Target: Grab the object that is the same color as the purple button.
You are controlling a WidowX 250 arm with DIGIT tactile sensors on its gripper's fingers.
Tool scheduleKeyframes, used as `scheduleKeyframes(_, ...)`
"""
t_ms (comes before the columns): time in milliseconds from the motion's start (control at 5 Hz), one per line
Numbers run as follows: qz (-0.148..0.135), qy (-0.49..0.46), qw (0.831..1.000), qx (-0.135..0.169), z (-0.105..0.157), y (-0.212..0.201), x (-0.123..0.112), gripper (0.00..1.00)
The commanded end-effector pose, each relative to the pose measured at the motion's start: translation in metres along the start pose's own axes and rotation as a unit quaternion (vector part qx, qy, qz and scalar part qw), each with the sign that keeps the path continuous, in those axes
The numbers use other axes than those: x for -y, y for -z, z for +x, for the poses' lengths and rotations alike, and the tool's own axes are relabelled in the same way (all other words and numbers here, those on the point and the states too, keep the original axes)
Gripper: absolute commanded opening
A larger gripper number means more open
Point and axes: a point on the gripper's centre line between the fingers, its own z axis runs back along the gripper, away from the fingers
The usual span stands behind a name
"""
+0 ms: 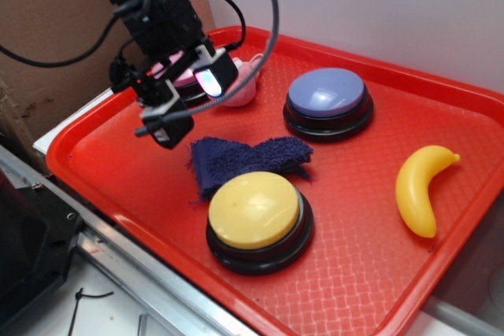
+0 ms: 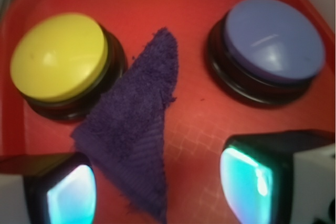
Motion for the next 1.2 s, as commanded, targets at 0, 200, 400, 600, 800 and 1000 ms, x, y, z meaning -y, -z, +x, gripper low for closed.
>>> scheduleKeyframes(0, -0.020, 0.035, 0.998, -0.048, 0.004, 0.045, 0.015, 1.00)
scheduleKeyframes(200, -0.023, 0.031, 0.997, -0.062, 0.000, 0.054, 0.017, 1.00)
scheduleKeyframes(400, -0.024, 0.030, 0.998, -0.059, -0.001, 0.053, 0.016, 0.25)
scheduleKeyframes(600, -0.019, 0.028, 0.998, -0.057, -0.002, 0.049, 0.015, 0.00)
scheduleKeyframes(800, -0.016, 0.025, 0.998, -0.053, -0.003, 0.044, 0.014, 0.00)
scheduleKeyframes(1000, -0.012, 0.021, 0.998, -0.055, -0.004, 0.041, 0.013, 0.00)
